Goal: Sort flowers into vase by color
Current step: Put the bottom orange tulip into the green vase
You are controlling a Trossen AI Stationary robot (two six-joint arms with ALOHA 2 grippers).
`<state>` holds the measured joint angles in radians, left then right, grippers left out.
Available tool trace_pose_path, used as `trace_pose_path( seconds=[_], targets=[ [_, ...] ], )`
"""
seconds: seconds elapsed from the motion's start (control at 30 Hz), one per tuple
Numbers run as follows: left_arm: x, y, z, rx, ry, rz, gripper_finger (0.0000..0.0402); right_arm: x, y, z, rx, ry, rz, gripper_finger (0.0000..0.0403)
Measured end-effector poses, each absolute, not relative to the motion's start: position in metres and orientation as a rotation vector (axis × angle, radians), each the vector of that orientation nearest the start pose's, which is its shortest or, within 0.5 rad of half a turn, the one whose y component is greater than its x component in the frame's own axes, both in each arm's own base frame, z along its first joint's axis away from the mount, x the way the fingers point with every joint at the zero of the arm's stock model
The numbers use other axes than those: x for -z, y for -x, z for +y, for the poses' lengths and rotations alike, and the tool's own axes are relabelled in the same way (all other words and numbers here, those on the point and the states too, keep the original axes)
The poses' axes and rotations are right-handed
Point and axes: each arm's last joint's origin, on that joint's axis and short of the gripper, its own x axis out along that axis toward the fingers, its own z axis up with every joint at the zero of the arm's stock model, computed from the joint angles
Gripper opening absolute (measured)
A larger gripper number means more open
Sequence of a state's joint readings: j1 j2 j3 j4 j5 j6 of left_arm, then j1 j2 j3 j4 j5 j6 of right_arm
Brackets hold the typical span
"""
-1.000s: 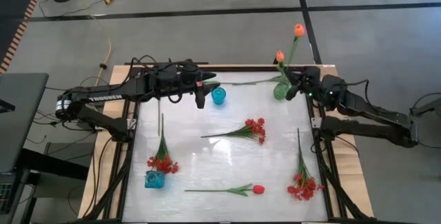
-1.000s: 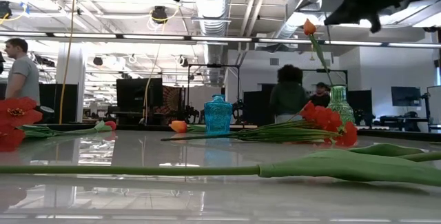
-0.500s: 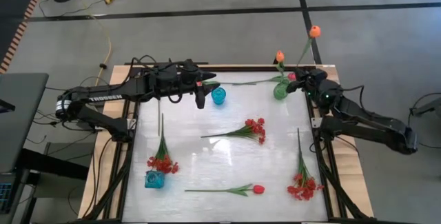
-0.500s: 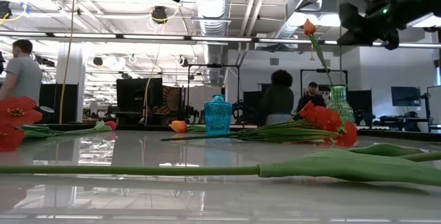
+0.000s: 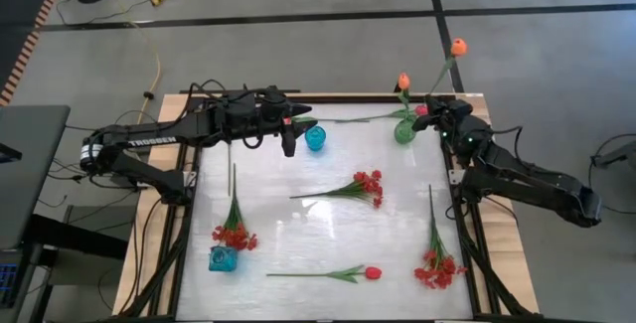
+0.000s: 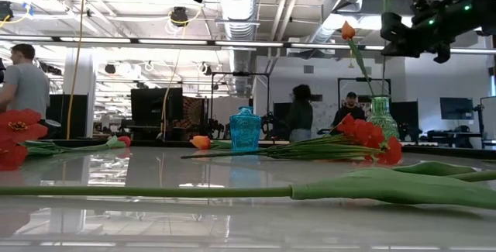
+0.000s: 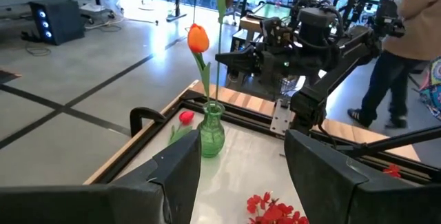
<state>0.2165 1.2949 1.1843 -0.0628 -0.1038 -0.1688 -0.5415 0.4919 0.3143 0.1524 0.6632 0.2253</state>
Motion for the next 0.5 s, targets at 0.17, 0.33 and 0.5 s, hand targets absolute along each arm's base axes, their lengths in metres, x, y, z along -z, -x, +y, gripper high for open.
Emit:
trace_pose_path(
  seconds=[0.17, 0.33, 0.5],
  targets=[
    [-0.373, -0.286, 0.066, -0.333, 0.176, 0.147, 0.0197, -0.237, -0.106, -0.085, 1.205, -0.158, -0.043, 0.0016],
    [-0.373, -0.286, 0.066, -0.333, 0.175, 0.147, 0.0197, -0.229, -0.116, -0.089, 1.198, -0.154, 0.031, 0.0019],
    [-0.373, -0.286, 0.066, -0.332, 0.174, 0.147, 0.0197, -0.225, -0.123, -0.092, 1.192, -0.153, 0.050, 0.0024]
  ],
)
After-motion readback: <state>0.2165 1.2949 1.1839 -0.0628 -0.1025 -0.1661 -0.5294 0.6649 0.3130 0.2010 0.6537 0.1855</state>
